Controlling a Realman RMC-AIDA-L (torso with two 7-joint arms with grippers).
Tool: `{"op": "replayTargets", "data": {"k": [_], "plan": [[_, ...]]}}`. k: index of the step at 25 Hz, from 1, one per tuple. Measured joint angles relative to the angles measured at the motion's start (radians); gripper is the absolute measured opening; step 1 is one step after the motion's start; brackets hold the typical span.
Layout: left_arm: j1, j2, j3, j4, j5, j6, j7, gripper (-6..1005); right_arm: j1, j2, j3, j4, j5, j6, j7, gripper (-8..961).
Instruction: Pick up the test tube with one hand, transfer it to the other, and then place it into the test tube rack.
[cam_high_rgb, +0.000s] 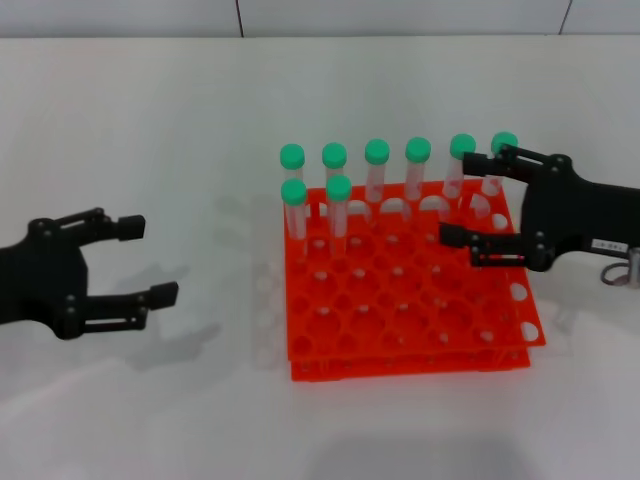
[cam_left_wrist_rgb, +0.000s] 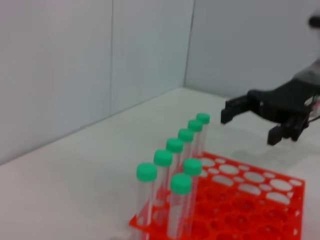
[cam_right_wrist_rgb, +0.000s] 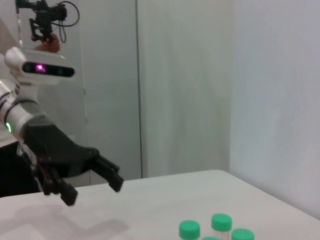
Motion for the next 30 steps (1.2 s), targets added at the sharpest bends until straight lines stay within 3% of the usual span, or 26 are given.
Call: {"op": "replayTargets", "data": {"k": [6,12,30], "plan": [[-0.045,0.023,-0.082,-0.079,0.000,0.077,0.059,881,-0.023,-0.012,0.012,0.002,-0.007,-0.012,-0.001,877],[-0.070,0.043,-0.084,-0.123,0.011,0.087,0.070,881,-0.023,-0.014,0.013,0.005,-0.055,-0.023,0.002,877],[-0.118,0.045,-0.079,-0.128,0.066,0.099,0.050,882,-0.015,-0.026,0.017,-0.003,-0.147,-0.043,0.046,877]]}}
